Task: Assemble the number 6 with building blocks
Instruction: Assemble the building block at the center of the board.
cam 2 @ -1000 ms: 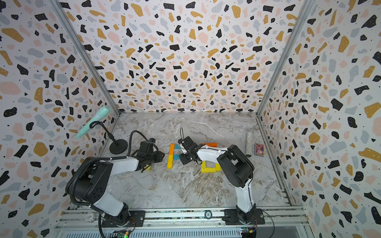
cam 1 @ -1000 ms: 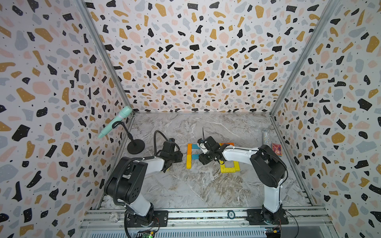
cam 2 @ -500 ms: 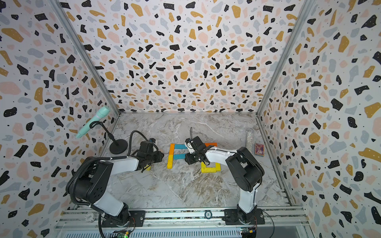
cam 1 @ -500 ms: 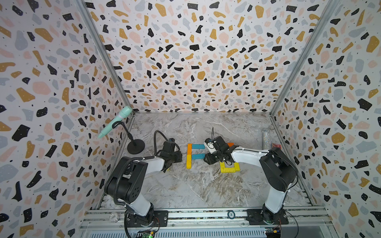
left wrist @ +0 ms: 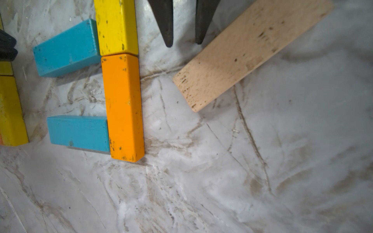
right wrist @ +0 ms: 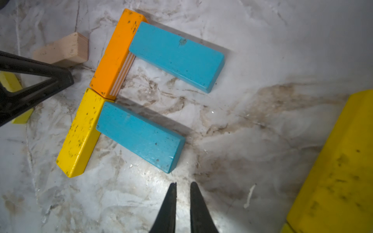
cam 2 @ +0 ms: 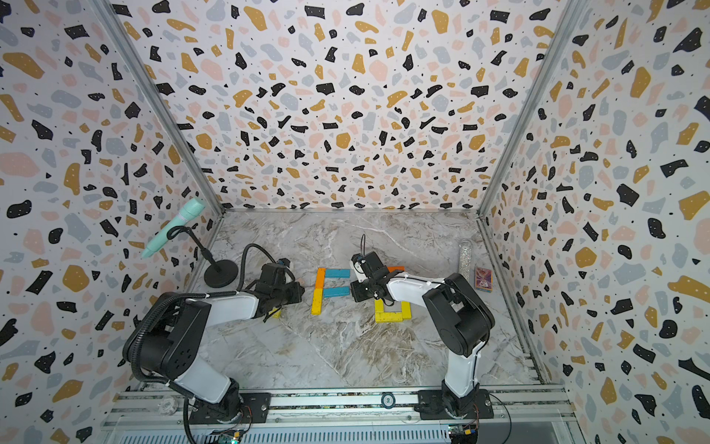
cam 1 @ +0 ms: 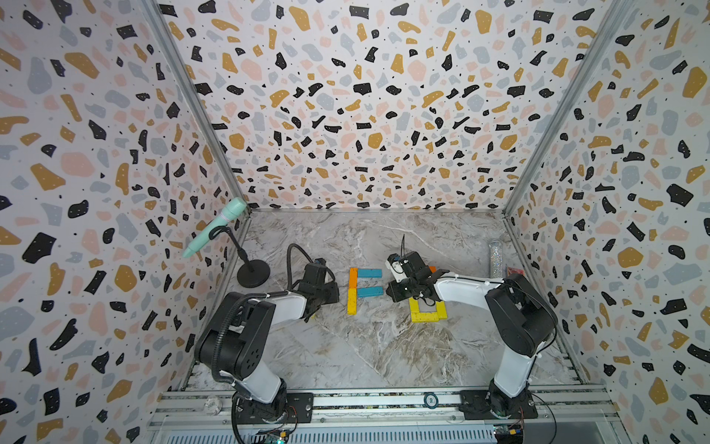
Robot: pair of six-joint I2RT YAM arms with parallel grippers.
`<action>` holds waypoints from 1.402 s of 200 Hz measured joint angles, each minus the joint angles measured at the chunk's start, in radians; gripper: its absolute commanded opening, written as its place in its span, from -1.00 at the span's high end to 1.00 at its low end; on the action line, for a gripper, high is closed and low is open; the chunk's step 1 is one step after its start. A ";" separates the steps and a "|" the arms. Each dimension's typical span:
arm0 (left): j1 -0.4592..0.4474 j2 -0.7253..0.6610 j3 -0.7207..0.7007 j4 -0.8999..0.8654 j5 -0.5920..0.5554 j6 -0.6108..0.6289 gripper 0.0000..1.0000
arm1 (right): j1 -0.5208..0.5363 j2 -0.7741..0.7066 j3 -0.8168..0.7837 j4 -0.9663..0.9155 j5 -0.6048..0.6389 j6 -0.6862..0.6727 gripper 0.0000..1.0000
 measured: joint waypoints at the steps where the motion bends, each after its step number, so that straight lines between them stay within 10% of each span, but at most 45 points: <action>1: 0.000 0.000 0.000 0.000 0.000 0.000 0.69 | 0.000 0.000 0.000 0.000 0.000 0.000 0.69; 280: 0.000 0.003 -0.005 0.011 0.013 0.000 0.79 | 0.017 0.057 0.014 0.018 -0.024 0.013 0.68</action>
